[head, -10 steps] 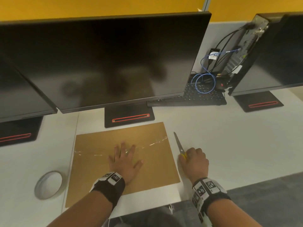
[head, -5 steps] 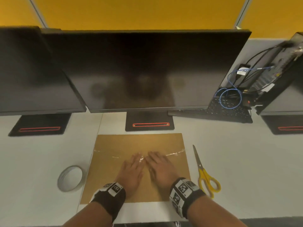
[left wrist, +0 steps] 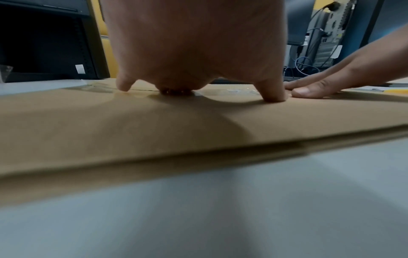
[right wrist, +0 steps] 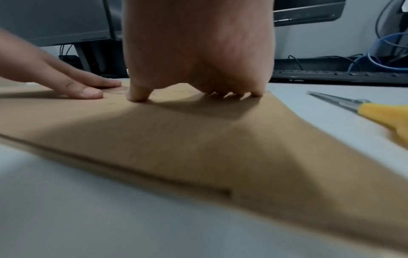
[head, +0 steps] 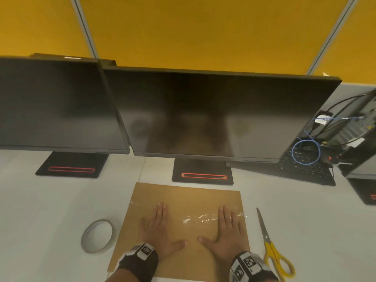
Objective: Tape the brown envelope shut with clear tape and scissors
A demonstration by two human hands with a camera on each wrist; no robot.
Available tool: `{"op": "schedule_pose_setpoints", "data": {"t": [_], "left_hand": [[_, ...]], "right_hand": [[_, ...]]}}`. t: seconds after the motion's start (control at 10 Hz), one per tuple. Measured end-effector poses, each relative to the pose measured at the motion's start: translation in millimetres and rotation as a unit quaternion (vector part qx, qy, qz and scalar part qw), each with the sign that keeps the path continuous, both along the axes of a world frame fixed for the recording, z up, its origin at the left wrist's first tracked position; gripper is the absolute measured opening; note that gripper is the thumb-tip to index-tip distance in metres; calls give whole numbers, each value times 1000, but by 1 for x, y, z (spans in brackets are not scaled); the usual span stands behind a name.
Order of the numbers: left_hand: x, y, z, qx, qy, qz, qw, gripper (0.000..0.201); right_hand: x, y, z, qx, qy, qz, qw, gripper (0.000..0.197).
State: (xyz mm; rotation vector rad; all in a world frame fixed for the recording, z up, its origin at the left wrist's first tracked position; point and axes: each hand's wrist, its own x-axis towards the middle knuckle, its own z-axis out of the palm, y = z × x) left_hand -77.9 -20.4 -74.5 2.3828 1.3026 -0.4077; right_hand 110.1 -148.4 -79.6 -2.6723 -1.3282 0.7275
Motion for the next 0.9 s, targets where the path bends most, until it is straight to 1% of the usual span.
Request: {"op": "schedule_pose_setpoints", "data": {"t": [0.1,0.2,0.3,0.4,0.5,0.6,0.7,0.8,0.9], "left_hand": [[0,2,2,1,2,17,1000,128],[-9,9,-1,45,-1,51,998,119],[-16,21,0,76,0,76,994,114],[-15,29,8,69,29,81,994,106],[-14,33,14,65,31,86,994,107],[-10,36,21,56,38,88,994,105],[-2,43,32,42,75,75,994,105],[10,55,44,44,115,39,992,93],[28,68,68,19,104,6,994,78]], "right_hand": [[2,1,5,-10,4,-30,999,132],[6,0,3,-22,-12,-29,999,133],[9,2,3,-25,-12,-24,999,134],[11,7,7,-41,-24,-20,999,137],[14,11,14,-61,-37,-11,997,134],[21,18,19,-48,-52,-7,997,116],[30,24,33,-49,-54,5,997,83],[39,33,52,-90,-46,25,995,62],[46,44,72,-86,-34,28,995,52]]}}
